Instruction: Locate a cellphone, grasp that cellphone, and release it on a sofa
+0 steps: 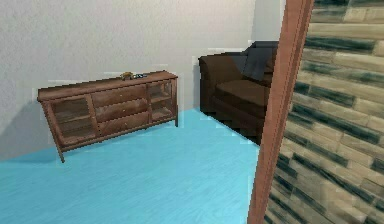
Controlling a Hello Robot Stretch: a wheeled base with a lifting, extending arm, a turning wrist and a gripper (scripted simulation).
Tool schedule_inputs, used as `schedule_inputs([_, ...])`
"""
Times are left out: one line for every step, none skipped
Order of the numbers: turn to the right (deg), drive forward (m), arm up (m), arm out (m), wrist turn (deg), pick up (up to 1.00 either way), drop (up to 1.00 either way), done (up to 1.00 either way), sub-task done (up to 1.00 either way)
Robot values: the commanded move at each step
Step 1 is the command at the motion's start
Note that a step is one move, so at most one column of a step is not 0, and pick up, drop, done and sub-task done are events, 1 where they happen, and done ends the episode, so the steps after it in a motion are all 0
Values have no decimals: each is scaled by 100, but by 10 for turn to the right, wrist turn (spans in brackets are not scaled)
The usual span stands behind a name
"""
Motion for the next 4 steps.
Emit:
schedule_inputs([0,0,6,0,0,0,0,0,0])
schedule_inputs([0,0,0,0,-450,0,0,0,0])
schedule_inputs([0,0,0,0,-450,0,0,0,0])
schedule_inputs([0,0,0,0,-420,0,0,0,0])
